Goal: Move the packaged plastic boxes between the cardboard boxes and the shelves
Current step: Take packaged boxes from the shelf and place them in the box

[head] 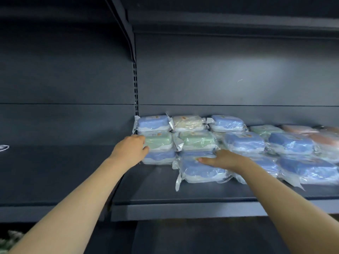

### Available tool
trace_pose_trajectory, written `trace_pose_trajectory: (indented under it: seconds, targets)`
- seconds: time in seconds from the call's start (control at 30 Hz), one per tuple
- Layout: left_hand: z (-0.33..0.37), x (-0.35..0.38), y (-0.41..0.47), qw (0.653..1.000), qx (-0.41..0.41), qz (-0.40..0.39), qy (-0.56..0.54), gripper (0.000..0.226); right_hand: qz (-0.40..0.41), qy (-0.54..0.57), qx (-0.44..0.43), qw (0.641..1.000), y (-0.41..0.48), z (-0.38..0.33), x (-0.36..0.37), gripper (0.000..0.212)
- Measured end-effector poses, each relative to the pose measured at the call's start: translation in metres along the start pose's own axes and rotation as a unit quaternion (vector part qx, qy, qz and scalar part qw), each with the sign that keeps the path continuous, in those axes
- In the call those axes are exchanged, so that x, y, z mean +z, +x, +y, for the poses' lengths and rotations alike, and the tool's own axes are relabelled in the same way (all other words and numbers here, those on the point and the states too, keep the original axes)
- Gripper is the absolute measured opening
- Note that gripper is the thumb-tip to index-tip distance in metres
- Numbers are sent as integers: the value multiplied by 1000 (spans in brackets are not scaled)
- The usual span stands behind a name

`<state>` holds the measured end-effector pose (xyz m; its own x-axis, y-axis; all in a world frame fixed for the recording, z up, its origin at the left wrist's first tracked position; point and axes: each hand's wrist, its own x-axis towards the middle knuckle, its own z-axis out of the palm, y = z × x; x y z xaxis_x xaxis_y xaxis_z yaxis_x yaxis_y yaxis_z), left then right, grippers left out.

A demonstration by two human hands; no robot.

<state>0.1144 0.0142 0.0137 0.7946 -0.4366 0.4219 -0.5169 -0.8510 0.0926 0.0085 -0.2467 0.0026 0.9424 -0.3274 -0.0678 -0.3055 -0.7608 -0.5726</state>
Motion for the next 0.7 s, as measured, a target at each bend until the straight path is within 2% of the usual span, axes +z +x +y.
trace_pose_trajectory:
  seconds: [0.2,0.27,0.3,0.37,0.4,0.47,0.53,0.63,0.7]
  targets:
    - [-18,13,25,982,-155,36,-106,35,69,136,33,988,-1,8,21,99]
    - [-19,16,33,967,-204,25,-153,43,73,164,26,983,-3,9,24,106]
    - [-18,18,37,957,-224,5,-182,48,70,163,18,984,-5,8,24,104]
    - [-20,23,44,921,-260,-54,-286,56,58,159,-1,986,-11,3,24,89]
    - [-20,24,46,888,-280,-88,-355,62,48,157,-6,986,-12,1,25,86]
    - [-18,24,46,834,-307,-138,-437,75,35,157,-9,987,-15,-2,25,90]
    - [-16,26,48,819,-321,-141,-454,77,44,168,-10,985,-16,-4,25,91]
    - [-13,26,50,787,-335,-107,-506,68,66,199,-6,978,-18,-6,30,80]
    - [-12,25,48,772,-337,-84,-533,63,97,230,0,968,-19,-8,36,95]
